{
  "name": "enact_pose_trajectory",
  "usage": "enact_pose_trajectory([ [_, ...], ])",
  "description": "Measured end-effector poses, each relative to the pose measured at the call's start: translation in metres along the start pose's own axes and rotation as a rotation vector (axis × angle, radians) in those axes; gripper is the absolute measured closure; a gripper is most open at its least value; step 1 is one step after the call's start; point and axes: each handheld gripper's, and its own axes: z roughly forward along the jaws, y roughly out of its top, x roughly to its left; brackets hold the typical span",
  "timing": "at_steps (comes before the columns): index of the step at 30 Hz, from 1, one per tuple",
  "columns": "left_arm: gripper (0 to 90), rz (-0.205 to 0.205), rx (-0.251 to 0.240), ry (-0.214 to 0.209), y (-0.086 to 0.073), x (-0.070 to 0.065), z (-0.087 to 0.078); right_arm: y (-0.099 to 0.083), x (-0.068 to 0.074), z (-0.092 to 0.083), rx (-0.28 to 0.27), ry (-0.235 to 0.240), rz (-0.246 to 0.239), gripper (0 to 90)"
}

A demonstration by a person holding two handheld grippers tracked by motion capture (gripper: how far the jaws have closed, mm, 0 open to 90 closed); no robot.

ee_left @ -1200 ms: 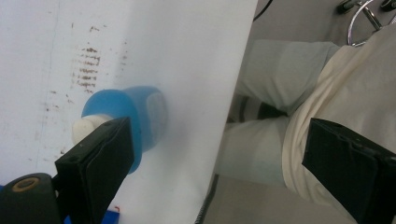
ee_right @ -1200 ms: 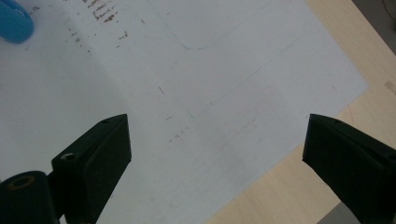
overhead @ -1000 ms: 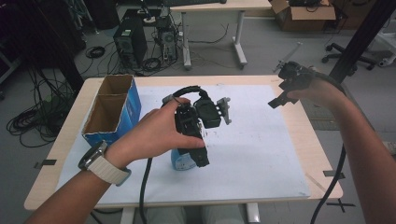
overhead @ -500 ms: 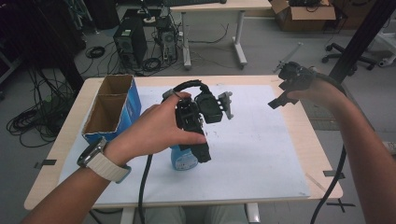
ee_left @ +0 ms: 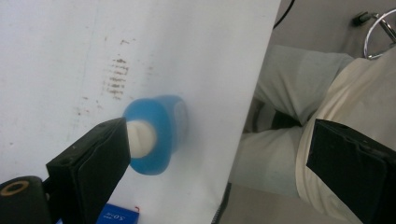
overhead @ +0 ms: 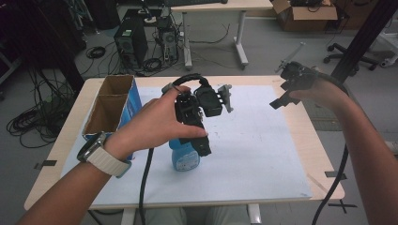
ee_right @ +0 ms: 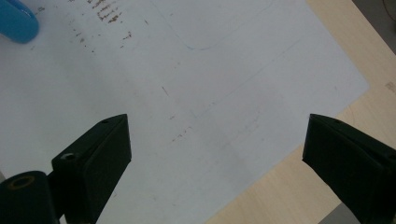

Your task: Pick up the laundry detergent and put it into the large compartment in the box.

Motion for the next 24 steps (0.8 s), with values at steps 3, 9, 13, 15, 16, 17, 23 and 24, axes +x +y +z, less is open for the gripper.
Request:
enact_pose_trajectory([
  [3, 6.2, -0.008, -0.020, 0.004, -0.002, 0.004, -0.001, 0.000, 0.000, 0.000, 0.001, -0.001, 0.003, 7.8],
  [9, 6.2, -0.003, -0.037, 0.020, -0.005, 0.013, -0.001, 0.000, 0.000, 0.000, 0.001, -0.001, 0.004, 7.8],
  [13, 6.2, 0.008, -0.036, 0.034, -0.008, 0.019, 0.004, 0.001, 0.000, 0.002, 0.002, 0.001, 0.001, 7.8],
  [15, 6.1, 0.004, -0.033, 0.037, -0.008, 0.021, 0.005, 0.001, 0.000, 0.002, 0.003, 0.001, 0.001, 7.8],
  [16, 6.1, -0.007, -0.021, 0.043, -0.010, 0.025, 0.008, 0.001, 0.000, 0.002, 0.003, 0.000, 0.001, 7.8],
  [17, 6.1, -0.014, -0.020, 0.044, -0.010, 0.026, 0.009, 0.001, 0.000, 0.002, 0.004, 0.001, 0.002, 7.8],
  [23, 6.1, -0.036, -0.008, 0.047, -0.014, 0.035, 0.016, 0.001, -0.001, 0.001, 0.004, -0.001, 0.004, 7.9],
  [24, 6.1, -0.034, -0.002, 0.045, -0.015, 0.038, 0.018, 0.001, -0.001, 0.002, 0.006, -0.001, 0.003, 7.9],
])
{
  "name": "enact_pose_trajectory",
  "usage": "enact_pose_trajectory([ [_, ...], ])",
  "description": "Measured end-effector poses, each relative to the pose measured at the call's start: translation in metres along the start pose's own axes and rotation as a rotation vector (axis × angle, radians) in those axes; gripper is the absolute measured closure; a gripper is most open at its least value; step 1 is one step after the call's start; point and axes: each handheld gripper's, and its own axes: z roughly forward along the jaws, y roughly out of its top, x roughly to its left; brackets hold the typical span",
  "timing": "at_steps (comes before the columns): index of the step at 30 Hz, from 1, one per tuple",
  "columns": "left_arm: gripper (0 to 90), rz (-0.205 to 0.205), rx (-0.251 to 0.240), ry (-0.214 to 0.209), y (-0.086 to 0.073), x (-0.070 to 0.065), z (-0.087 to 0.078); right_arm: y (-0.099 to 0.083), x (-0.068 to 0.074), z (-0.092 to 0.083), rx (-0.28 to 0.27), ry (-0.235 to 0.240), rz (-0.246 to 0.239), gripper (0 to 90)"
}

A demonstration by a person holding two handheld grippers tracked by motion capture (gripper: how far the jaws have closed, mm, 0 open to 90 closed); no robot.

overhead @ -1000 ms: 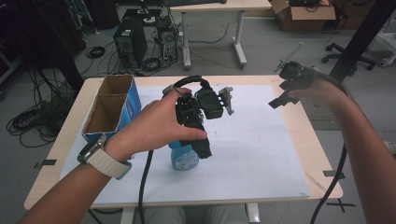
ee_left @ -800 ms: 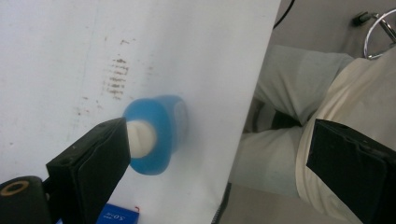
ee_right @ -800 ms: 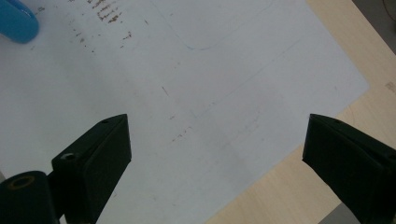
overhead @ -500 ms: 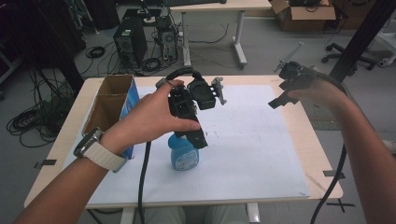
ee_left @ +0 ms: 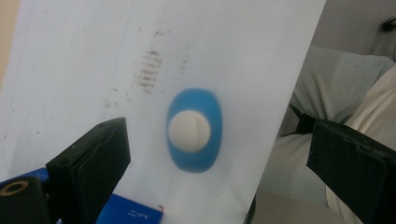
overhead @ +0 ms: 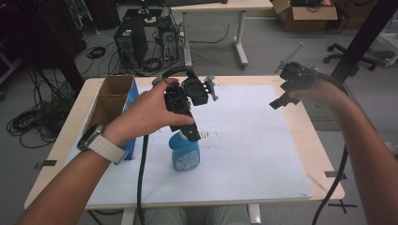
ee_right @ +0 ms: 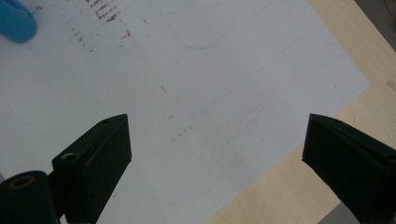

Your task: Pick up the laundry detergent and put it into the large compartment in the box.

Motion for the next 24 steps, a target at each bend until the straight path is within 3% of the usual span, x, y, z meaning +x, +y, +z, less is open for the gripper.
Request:
enact_pose_trajectory([
  [10, 6.2, -0.020, 0.015, -0.006, -0.007, 0.013, 0.022, 0.002, 0.000, 0.003, 0.002, 0.001, -0.002, 7.9],
  [24, 6.3, -0.025, 0.029, -0.028, -0.014, 0.018, 0.048, 0.004, 0.002, 0.005, 0.007, -0.001, -0.008, 8.0],
])
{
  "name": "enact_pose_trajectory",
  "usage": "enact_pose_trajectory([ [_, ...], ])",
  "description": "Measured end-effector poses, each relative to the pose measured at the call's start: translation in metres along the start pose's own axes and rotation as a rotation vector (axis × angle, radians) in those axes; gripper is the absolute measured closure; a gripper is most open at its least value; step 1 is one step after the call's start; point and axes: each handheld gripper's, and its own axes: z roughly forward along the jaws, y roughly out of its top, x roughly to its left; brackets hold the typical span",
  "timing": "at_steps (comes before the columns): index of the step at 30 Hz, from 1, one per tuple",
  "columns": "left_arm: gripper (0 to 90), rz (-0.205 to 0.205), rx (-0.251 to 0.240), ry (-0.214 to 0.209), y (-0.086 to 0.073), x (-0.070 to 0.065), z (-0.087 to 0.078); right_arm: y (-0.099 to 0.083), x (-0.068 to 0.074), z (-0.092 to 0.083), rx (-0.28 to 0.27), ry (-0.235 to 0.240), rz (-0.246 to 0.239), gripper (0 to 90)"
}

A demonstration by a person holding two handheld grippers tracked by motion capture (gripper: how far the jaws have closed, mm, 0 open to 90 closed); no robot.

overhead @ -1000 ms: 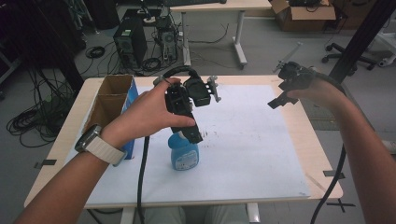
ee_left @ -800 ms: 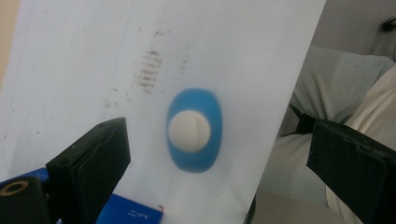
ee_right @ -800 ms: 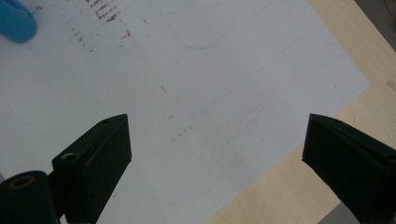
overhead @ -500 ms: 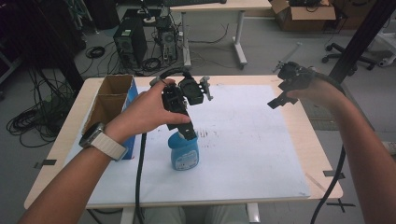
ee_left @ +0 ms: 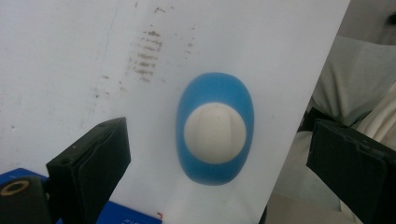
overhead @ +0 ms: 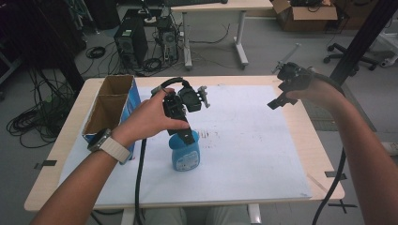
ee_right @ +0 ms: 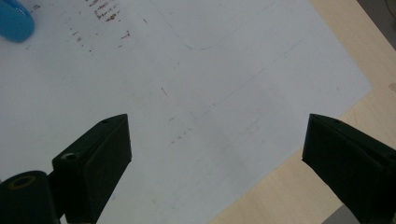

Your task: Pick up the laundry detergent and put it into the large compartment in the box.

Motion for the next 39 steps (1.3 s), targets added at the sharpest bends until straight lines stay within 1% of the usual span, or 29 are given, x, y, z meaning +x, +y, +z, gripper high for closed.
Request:
enact_pose_trajectory([
  [1, 6.3, 0.000, 0.000, 0.000, 0.000, 0.000, 0.000, 0.000, 0.000, 0.000, 0.000, 0.000, 0.000, 8.0],
  [8, 6.3, -0.001, 0.019, -0.010, -0.003, 0.001, 0.015, 0.002, 0.001, 0.002, 0.004, 0.000, -0.003, 8.0],
  [12, 6.3, -0.007, 0.016, -0.018, -0.005, 0.002, 0.021, 0.003, 0.001, 0.003, 0.007, 0.001, -0.005, 8.0],
  [17, 6.3, -0.006, 0.023, -0.016, -0.007, 0.002, 0.027, 0.004, 0.001, 0.004, 0.007, 0.003, -0.004, 8.0],
  [20, 6.3, -0.006, 0.026, -0.022, -0.008, 0.002, 0.033, 0.005, 0.002, 0.006, 0.009, 0.005, -0.008, 8.0],
  [27, 6.4, 0.002, 0.028, -0.024, -0.009, 0.002, 0.041, 0.006, 0.002, 0.006, 0.008, 0.007, -0.008, 8.0],
  [28, 6.5, 0.005, 0.036, -0.027, -0.009, 0.002, 0.043, 0.005, 0.002, 0.006, 0.009, 0.006, -0.008, 8.0],
  [34, 6.5, -0.001, 0.037, -0.033, -0.010, 0.002, 0.051, 0.005, 0.001, 0.006, 0.005, 0.009, -0.003, 8.0],
  [39, 7.2, -0.002, 0.038, -0.034, -0.010, 0.002, 0.054, 0.006, 0.001, 0.007, 0.004, 0.013, -0.005, 8.1],
])
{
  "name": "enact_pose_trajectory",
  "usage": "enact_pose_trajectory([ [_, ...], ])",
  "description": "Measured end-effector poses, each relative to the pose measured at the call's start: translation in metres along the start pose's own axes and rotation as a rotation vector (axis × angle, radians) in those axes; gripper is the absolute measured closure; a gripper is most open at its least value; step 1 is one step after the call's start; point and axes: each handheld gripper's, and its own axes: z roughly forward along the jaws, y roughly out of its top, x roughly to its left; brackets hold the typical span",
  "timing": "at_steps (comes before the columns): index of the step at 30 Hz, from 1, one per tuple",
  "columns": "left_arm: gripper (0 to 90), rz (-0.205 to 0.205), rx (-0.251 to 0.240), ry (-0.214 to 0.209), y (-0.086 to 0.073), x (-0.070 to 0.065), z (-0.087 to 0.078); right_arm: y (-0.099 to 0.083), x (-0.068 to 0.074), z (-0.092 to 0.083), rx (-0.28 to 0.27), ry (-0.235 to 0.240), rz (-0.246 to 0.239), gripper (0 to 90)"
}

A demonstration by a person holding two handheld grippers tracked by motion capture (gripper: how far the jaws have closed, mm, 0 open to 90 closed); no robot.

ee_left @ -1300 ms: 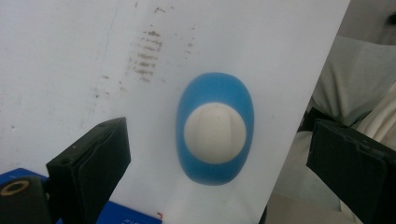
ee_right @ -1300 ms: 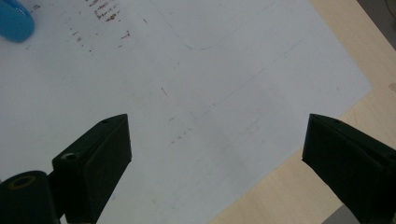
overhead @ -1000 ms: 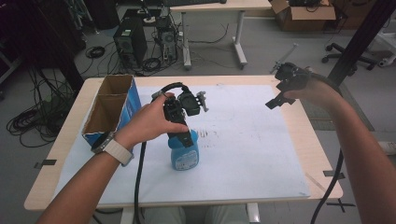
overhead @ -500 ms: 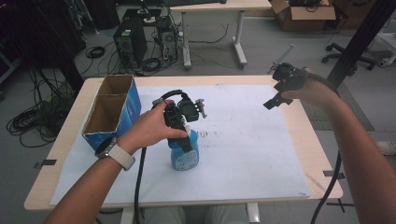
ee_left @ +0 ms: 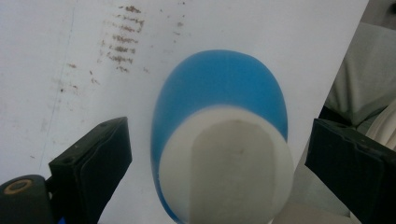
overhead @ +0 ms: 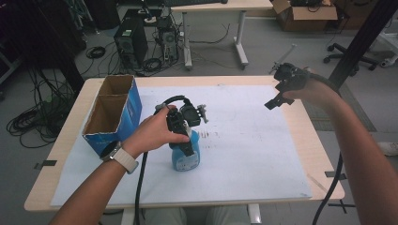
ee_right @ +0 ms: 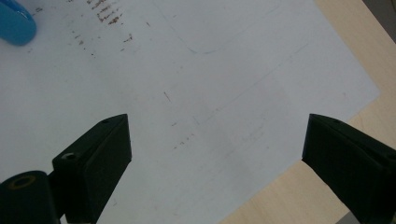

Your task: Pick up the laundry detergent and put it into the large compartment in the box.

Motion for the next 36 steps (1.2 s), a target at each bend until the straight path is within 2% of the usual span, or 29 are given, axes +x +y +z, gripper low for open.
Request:
enact_pose_trajectory([
  [36, 24.4, -0.002, -0.003, 0.002, -0.0014, 0.0038, 0.0049, 0.0009, 0.0005, 0.0015, 0.001, 0.001, -0.001, 8.1],
])
